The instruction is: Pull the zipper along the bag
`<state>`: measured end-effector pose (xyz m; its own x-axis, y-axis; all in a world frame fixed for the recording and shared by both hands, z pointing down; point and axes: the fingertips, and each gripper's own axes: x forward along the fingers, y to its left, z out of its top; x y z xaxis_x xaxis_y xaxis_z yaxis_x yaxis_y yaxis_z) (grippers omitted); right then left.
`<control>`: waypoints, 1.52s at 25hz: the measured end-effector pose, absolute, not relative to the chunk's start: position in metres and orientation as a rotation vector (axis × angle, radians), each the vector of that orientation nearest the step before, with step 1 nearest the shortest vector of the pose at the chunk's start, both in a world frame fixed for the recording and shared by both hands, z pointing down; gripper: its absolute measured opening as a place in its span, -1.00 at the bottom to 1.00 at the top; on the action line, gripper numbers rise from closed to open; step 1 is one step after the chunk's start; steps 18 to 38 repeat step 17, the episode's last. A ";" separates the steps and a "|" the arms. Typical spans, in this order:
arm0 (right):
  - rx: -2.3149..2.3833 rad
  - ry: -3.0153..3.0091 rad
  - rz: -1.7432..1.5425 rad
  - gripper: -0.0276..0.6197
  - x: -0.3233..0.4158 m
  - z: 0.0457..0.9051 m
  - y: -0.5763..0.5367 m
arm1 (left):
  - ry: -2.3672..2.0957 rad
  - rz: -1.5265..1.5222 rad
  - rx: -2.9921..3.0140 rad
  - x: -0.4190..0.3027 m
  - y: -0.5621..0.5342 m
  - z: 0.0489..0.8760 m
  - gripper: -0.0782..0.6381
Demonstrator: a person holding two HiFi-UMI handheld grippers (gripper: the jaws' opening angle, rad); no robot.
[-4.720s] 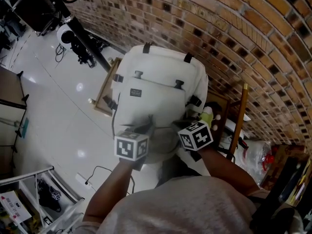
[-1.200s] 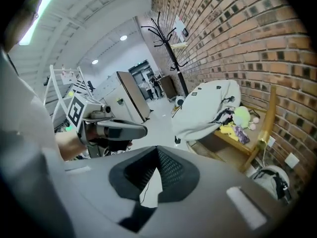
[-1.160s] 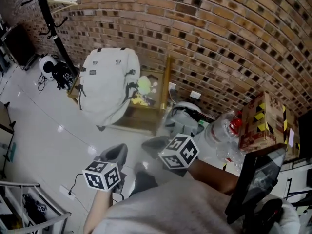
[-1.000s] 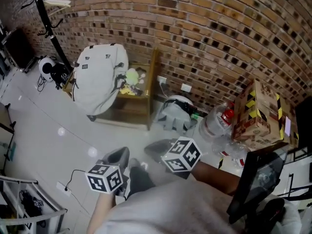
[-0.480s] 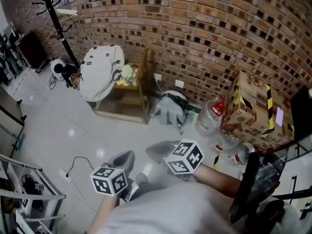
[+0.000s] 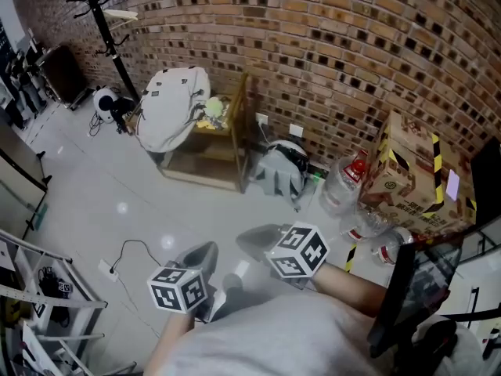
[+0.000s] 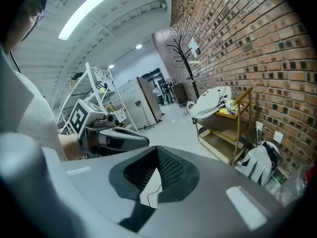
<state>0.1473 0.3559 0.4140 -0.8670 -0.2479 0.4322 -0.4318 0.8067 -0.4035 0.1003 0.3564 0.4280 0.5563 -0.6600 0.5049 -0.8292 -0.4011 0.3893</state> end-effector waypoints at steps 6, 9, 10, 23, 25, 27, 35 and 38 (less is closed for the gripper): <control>0.519 -2.618 0.700 -0.91 0.148 0.416 0.362 | -1.201 0.341 2.170 0.095 0.365 0.428 -0.78; 0.528 -2.617 0.696 -0.91 0.149 0.415 0.362 | -1.198 0.342 2.177 0.095 0.364 0.426 -0.78; 0.531 -2.617 0.696 -0.91 0.149 0.415 0.362 | -1.197 0.341 2.177 0.095 0.364 0.426 -0.78; 0.541 -2.615 0.702 -0.91 0.159 0.417 0.362 | -1.188 0.353 2.181 0.104 0.365 0.428 -0.78; 0.541 -2.615 0.702 -0.91 0.159 0.417 0.362 | -1.188 0.353 2.181 0.104 0.365 0.428 -0.78; 0.541 -2.615 0.702 -0.91 0.159 0.417 0.362 | -1.188 0.353 2.181 0.104 0.365 0.428 -0.78; 0.541 -2.615 0.702 -0.91 0.159 0.417 0.362 | -1.188 0.353 2.181 0.104 0.365 0.428 -0.78; 0.541 -2.615 0.702 -0.91 0.159 0.417 0.362 | -1.188 0.353 2.181 0.104 0.365 0.428 -0.78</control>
